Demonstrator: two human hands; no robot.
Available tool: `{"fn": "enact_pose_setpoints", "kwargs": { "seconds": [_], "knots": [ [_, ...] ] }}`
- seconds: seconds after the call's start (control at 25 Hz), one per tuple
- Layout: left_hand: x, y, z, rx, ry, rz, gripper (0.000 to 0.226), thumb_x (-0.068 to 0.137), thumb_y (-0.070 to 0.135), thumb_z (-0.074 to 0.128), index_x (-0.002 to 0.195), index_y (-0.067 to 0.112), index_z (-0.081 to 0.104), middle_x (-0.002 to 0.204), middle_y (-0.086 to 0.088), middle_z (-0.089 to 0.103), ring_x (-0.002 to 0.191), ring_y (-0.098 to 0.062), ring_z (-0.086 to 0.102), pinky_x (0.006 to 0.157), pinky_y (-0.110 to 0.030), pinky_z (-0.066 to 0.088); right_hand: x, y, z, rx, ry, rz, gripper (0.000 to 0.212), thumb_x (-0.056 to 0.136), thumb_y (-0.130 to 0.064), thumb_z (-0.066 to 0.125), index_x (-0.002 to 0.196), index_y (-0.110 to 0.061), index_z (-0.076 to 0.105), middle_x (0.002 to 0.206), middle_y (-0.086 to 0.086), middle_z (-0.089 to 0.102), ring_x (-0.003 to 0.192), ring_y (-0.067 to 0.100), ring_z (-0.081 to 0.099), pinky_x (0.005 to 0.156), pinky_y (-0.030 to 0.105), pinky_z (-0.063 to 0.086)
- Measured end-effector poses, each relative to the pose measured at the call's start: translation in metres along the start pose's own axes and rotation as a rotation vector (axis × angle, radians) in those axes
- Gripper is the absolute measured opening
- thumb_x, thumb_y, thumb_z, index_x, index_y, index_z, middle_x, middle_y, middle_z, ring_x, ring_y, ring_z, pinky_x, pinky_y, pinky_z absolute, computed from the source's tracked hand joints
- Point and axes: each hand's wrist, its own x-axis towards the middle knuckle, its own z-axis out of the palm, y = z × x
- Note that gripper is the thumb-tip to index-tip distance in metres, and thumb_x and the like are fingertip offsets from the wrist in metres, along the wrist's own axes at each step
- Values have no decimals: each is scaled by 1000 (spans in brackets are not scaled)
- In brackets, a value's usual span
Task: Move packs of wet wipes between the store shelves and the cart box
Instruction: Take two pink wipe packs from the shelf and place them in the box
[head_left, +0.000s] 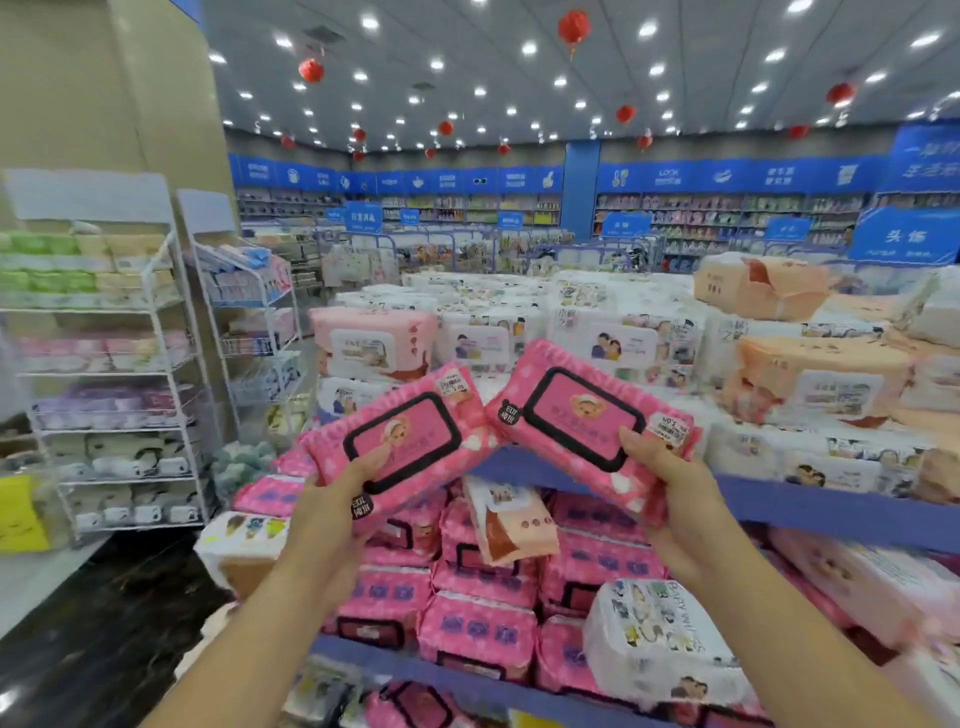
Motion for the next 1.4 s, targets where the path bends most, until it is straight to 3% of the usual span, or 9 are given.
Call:
{"fn": "enact_pose_setpoints", "kwargs": {
  "seconds": [0.12, 0.24, 0.32, 0.48, 0.64, 0.72, 0.8, 0.92, 1.4],
  "knots": [
    [-51, -3, -71, 38, 169, 27, 54, 72, 27, 78, 124, 13, 69, 113, -9, 78, 99, -27, 77, 74, -36, 63, -14, 57, 30, 50, -121, 109, 37, 66, -26, 81, 99, -10, 77, 94, 7, 78, 70, 20, 73, 63, 32, 59],
    [-106, 1, -158, 78, 375, 15, 46, 80, 22, 79, 124, 14, 69, 113, -11, 78, 98, -30, 76, 72, -36, 60, -36, 120, 76, 59, -218, 239, 37, 52, -31, 91, 87, -19, 81, 103, 16, 70, 68, 23, 62, 55, 29, 52],
    [-146, 1, -217, 106, 510, 3, 41, 82, 17, 78, 123, 13, 69, 110, -11, 79, 93, -29, 77, 61, -30, 61, -58, 164, 112, 7, -288, 319, 50, 42, -35, 97, 87, -20, 80, 106, 15, 74, 73, 27, 62, 58, 30, 54],
    [-228, -8, -323, 132, 746, -49, 39, 83, 14, 79, 120, 12, 70, 108, -11, 79, 98, -30, 76, 76, -38, 64, -109, 237, 189, -105, -437, 516, 93, 43, -37, 97, 121, 3, 66, 105, 16, 76, 75, 29, 70, 61, 27, 60],
    [-290, -21, -417, 163, 901, -118, 30, 83, 15, 80, 112, 18, 71, 99, -6, 80, 80, -18, 78, 61, -28, 59, -168, 307, 266, -109, -524, 660, 61, 68, -23, 88, 117, 5, 65, 95, 11, 79, 78, 24, 76, 62, 31, 62],
    [-317, -33, -470, 166, 960, -180, 35, 81, 15, 83, 114, 17, 71, 101, -6, 80, 88, -20, 78, 66, -29, 60, -198, 349, 300, -154, -530, 716, 21, 89, -3, 68, 109, 2, 64, 77, 5, 79, 61, 16, 74, 48, 23, 56],
    [-341, -53, -518, 176, 990, -265, 53, 72, 24, 91, 120, 16, 70, 105, -4, 80, 96, -23, 77, 78, -36, 63, -225, 394, 321, -230, -531, 780, 24, 89, 3, 63, 113, 1, 65, 81, 8, 79, 57, 16, 73, 45, 22, 55],
    [-371, -95, -573, 215, 1033, -450, 66, 61, 36, 97, 119, 23, 70, 105, 1, 80, 99, -20, 76, 89, -44, 60, -268, 470, 333, -290, -531, 906, 26, 87, 3, 64, 112, -2, 67, 94, 13, 79, 70, 22, 76, 53, 28, 60],
    [-366, -294, -732, 189, 1181, -757, 66, 69, 24, 93, 124, 21, 56, 110, 1, 74, 95, -13, 74, 75, -27, 59, -301, 756, 327, -620, -621, 1120, 47, 79, -12, 79, 123, -14, 63, 108, 7, 78, 98, 26, 75, 92, 45, 56]
  ]
}}
